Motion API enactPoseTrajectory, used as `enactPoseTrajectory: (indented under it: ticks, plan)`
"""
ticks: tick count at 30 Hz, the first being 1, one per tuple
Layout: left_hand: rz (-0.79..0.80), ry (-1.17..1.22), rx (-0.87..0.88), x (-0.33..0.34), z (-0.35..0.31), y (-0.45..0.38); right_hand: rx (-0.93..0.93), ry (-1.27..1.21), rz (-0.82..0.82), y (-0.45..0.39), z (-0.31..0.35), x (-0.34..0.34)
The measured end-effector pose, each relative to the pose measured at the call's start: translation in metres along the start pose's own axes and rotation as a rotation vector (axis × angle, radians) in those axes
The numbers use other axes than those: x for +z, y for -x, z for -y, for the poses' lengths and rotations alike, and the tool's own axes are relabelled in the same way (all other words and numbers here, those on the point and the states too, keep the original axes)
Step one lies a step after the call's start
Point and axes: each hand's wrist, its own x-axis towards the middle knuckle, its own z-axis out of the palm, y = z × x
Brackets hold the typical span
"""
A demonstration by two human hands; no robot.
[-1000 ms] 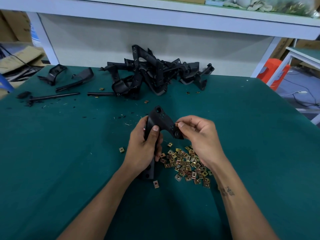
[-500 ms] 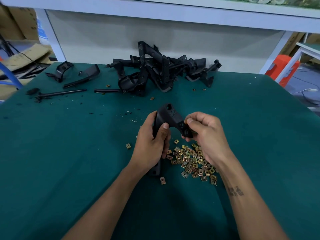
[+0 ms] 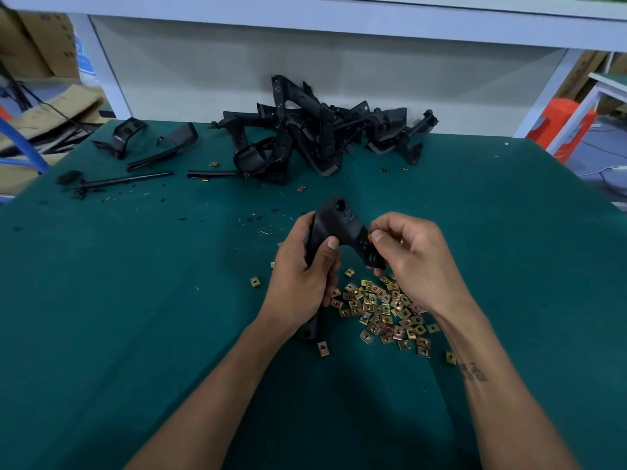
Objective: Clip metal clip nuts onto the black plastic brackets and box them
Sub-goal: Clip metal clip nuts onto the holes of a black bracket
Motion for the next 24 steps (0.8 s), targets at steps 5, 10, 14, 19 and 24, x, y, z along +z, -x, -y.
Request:
enactPoseTrajectory:
  ticks: [5,10,14,19,24]
  plan:
    - [-0.024,-0.016,0.000,0.000,-0.001,0.001,-0.028,0.066,0.003,0.001,-0.001,0.002]
    - [-0.121,-0.015,-0.002,0.004,-0.002,0.001,0.036,-0.071,-0.220,0.006,0.004,0.032]
    - [-0.201,-0.021,0.007,0.003,0.000,0.001,-0.007,-0.070,-0.174,0.012,0.006,0.050]
    - [-0.160,0.031,-0.052,0.003,-0.001,-0.002,0.055,-0.158,-0.139,-0.001,-0.003,0.028]
    - [-0.165,0.032,-0.117,0.000,0.002,-0.004,0.105,0.152,-0.158,-0.009,-0.027,0.022]
